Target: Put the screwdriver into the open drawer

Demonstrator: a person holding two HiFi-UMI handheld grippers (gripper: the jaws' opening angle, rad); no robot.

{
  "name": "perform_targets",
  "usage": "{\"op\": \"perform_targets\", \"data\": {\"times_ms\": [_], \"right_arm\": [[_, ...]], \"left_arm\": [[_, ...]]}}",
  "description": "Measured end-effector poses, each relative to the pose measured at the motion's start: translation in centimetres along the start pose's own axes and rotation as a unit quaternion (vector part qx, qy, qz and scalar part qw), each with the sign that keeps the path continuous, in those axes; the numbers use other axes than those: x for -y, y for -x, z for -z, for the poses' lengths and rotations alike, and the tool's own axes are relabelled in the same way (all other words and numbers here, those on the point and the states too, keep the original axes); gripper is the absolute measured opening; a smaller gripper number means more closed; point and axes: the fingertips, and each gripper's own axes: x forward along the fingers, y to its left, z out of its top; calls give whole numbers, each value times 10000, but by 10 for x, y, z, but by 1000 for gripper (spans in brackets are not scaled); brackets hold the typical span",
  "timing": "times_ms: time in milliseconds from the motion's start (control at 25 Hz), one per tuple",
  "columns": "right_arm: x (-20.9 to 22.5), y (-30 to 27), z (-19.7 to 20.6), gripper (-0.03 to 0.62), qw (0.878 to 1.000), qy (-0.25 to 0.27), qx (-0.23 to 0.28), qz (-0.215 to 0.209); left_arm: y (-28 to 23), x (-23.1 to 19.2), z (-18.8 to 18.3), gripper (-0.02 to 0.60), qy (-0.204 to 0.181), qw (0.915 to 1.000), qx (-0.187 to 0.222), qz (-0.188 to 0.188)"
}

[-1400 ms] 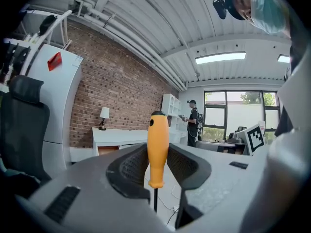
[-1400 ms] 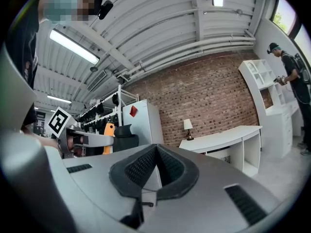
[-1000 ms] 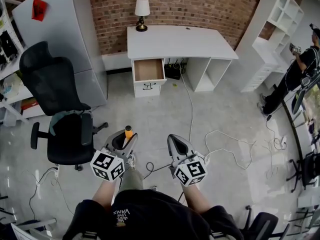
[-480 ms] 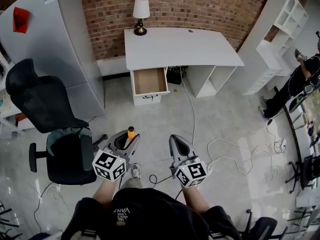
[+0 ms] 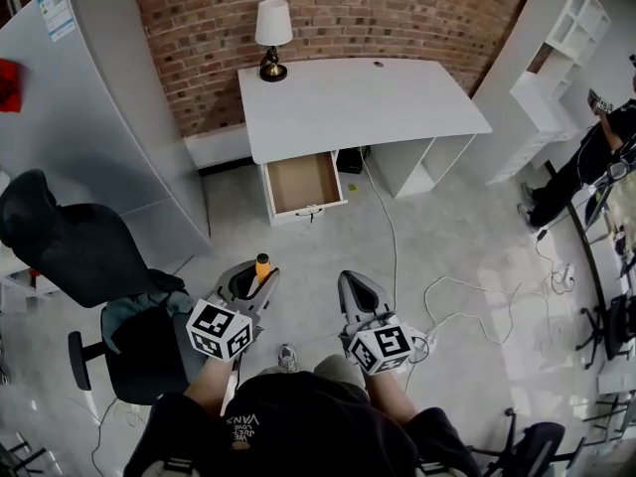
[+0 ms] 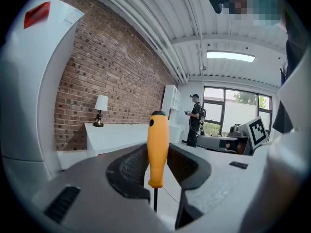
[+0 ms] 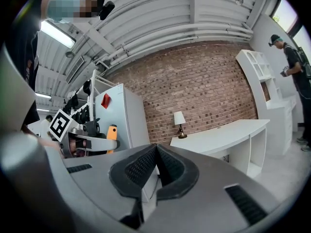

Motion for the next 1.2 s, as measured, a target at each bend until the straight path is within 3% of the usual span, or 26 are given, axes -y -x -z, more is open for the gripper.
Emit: {"op": "perform_targets", "data": {"times_ms": [400, 800, 1200], "right_arm": [[54, -64, 0, -3, 10000, -74, -14, -61], [141, -165, -20, -5, 9969, 121, -120, -763], [202, -236, 9, -3, 9918, -101, -401, -1212]], "left_arm": [[-63, -49, 7, 120, 96, 9996, -158, -218], [-179, -104, -9, 120, 12, 9970, -197, -750], [-275, -160, 39, 120, -31, 9915, -804, -1019]]}}
